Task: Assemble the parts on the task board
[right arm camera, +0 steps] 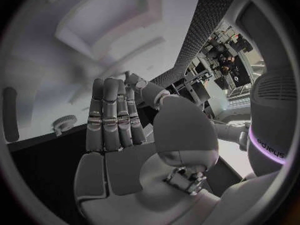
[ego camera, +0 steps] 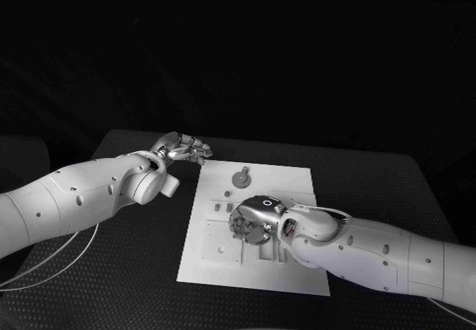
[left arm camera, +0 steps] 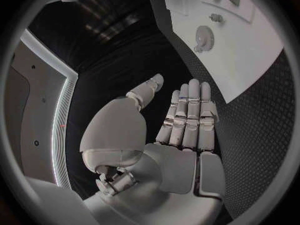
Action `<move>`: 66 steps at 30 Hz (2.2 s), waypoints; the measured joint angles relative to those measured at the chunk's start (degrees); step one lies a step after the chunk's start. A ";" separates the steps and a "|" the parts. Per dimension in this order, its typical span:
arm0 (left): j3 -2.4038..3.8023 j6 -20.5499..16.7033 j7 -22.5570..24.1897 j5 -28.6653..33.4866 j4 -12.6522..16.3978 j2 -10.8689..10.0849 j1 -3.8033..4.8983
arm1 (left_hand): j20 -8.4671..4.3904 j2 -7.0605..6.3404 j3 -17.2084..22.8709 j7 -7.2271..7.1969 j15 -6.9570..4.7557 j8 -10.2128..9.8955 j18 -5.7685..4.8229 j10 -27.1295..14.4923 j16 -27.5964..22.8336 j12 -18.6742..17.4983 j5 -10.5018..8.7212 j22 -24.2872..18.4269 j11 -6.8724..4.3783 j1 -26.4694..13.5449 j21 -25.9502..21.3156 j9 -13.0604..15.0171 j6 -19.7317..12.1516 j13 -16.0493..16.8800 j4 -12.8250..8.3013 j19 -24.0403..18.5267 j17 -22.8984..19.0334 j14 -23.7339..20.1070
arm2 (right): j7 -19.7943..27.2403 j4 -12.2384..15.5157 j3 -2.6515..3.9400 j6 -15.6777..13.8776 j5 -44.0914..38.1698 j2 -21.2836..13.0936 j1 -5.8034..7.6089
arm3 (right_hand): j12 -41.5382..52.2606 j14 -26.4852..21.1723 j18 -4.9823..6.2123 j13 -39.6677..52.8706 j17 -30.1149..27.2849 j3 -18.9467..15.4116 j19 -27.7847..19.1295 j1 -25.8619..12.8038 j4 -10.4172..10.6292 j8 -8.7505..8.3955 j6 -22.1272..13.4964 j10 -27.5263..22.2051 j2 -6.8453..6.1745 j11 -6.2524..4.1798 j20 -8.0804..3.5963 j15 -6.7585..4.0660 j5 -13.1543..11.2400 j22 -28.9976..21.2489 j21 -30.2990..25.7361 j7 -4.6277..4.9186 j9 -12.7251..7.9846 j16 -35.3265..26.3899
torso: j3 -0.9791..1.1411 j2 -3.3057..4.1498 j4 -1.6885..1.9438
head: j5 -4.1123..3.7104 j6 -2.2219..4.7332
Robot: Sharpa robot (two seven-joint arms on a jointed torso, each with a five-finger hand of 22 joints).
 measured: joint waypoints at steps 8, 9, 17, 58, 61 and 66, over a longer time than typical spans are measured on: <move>0.00 0.01 0.00 0.00 0.00 -0.02 0.00 | 0.00 0.00 0.00 0.00 0.00 0.00 0.00 0.00 0.00 0.00 0.00 -0.06 0.00 0.00 0.00 0.00 0.00 0.00 0.00 0.00 0.07 0.00 | -0.07 0.04 -0.02 -0.20 -0.18 0.01 -0.02 | 0.00 0.00 0.00 -0.01 0.00 0.00 0.00 0.00 0.00 -0.03 0.00 0.00 0.00 0.00 0.00 0.00 0.00 0.00 0.00 0.00 -0.07 0.00 | -0.01 0.00 0.01 | 0.01 -0.05; 0.00 0.01 0.00 0.00 0.00 -0.02 0.00 | 0.00 0.00 0.00 0.00 0.00 0.00 0.00 0.00 0.00 0.00 0.00 -0.06 0.00 0.00 0.00 0.00 0.00 0.00 0.00 0.00 0.11 0.00 | -0.07 0.04 -0.02 -0.20 -0.19 0.01 -0.02 | 0.00 0.00 0.00 -0.01 0.00 0.00 0.00 0.00 0.00 -0.05 0.00 0.00 0.00 0.00 0.00 0.00 0.00 0.00 0.00 0.00 -0.07 0.00 | -0.01 0.00 0.01 | 0.02 -0.05; 0.00 0.01 -0.02 0.00 0.09 -0.05 0.00 | 0.00 0.00 0.00 0.00 0.00 0.00 0.00 0.00 -0.23 0.00 0.00 -0.11 0.00 0.00 0.00 0.00 0.00 -0.05 0.00 0.00 0.11 0.00 | -0.07 0.05 -0.18 0.27 -0.21 0.22 0.07 | 0.00 -0.01 0.00 0.00 0.00 0.00 0.00 0.00 0.00 0.12 -0.01 0.00 0.00 0.00 0.00 0.01 0.00 0.05 0.00 0.01 0.00 0.00 | -0.05 -0.01 0.01 | 0.04 -0.03; 0.00 0.03 -0.05 0.01 0.16 -0.22 0.02 | 0.00 0.00 0.00 -0.15 0.00 0.00 0.00 -0.21 -0.23 0.00 0.00 -0.20 0.20 0.00 0.00 0.00 -0.15 -0.09 0.00 0.00 0.31 0.00 | 0.80 -1.18 -1.55 -2.11 2.26 0.49 0.03 | -2.66 -0.61 0.00 -0.65 0.56 -1.19 -0.04 -2.90 0.09 -3.05 -6.46 -2.98 -3.37 1.32 0.03 0.97 0.00 0.93 -0.07 3.18 -1.40 0.38 | -0.02 -0.02 -0.02 | -0.05 -0.32; 0.00 0.04 -0.05 0.01 0.16 -0.26 0.02 | 0.00 0.00 0.00 -0.14 0.00 0.00 0.00 -0.21 -0.23 0.00 0.00 -0.20 0.21 0.00 0.00 0.00 -0.14 -0.09 0.00 0.00 0.30 0.00 | 0.80 -1.22 -1.56 -2.47 2.48 0.35 0.03 | -3.11 -0.91 0.00 -0.76 0.71 -1.19 -0.22 -2.62 0.09 -3.10 -6.85 -3.62 -3.70 1.55 0.21 1.27 0.00 1.09 -0.22 3.16 -1.50 0.61 | -0.02 -0.02 0.01 | -0.08 -0.32; 0.00 0.04 -0.05 0.01 0.16 -0.36 0.03 | 0.00 0.00 0.00 -0.14 0.00 0.00 0.00 -0.20 -0.45 0.00 0.00 -0.20 0.20 0.00 0.00 0.00 -0.14 -0.09 0.00 0.00 0.35 0.00 | 0.69 -1.12 -1.57 -3.25 2.79 -0.32 0.03 | -3.50 -1.22 0.00 -0.76 0.94 -1.19 -0.63 -2.66 0.09 -3.31 -7.49 -4.32 -4.11 1.84 0.20 1.58 0.00 1.41 -0.22 3.40 -1.56 0.88 | -0.03 -0.02 0.02 | -0.09 -0.35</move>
